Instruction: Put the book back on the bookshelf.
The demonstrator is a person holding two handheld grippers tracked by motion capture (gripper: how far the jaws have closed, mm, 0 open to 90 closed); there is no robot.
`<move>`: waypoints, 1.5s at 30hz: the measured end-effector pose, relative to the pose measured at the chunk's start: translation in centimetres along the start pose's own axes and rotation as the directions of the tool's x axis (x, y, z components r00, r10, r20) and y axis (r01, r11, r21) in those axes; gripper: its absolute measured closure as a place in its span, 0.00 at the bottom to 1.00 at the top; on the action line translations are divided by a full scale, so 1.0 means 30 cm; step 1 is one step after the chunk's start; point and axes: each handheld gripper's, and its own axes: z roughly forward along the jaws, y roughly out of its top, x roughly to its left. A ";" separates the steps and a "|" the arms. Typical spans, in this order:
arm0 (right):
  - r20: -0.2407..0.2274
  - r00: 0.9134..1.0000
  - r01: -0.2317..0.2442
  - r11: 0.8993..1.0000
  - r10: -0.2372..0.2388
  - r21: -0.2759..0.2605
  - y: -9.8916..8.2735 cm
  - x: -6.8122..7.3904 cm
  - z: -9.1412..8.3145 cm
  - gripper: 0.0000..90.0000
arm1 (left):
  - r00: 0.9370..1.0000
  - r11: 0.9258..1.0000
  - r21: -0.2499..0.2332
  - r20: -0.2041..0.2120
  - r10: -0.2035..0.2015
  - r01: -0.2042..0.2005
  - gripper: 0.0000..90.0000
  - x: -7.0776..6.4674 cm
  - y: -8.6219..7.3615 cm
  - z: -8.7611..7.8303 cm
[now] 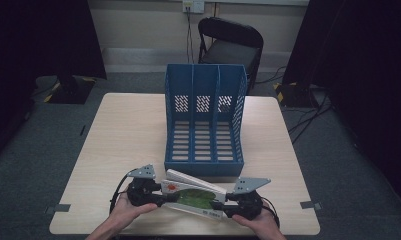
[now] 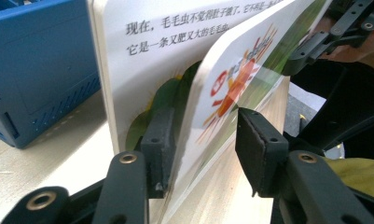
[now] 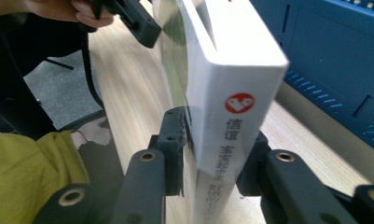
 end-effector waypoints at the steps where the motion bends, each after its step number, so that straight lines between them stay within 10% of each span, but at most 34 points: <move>1: 0.002 1.000 0.004 1.000 -0.004 -0.001 -0.001 0.003 0.000 0.77 | 1.000 1.000 0.003 0.001 0.001 -0.001 0.64 -0.001 -0.001 0.001; 31: 0.037 0.997 0.062 0.996 -0.065 0.071 -0.016 0.043 0.060 0.79 | 1.000 1.000 0.021 0.012 0.015 -0.015 0.55 -0.021 -0.001 0.008; 39: 0.046 0.998 0.045 0.998 -0.047 0.043 -0.024 0.030 0.029 0.83 | 0.998 0.999 -0.037 -0.055 -0.018 0.016 0.48 0.009 -0.001 -0.048; 45: 0.036 0.999 0.025 0.999 -0.026 0.033 -0.030 0.039 0.033 0.81 | 0.997 1.000 0.012 -0.076 -0.018 0.019 0.44 0.021 -0.007 -0.013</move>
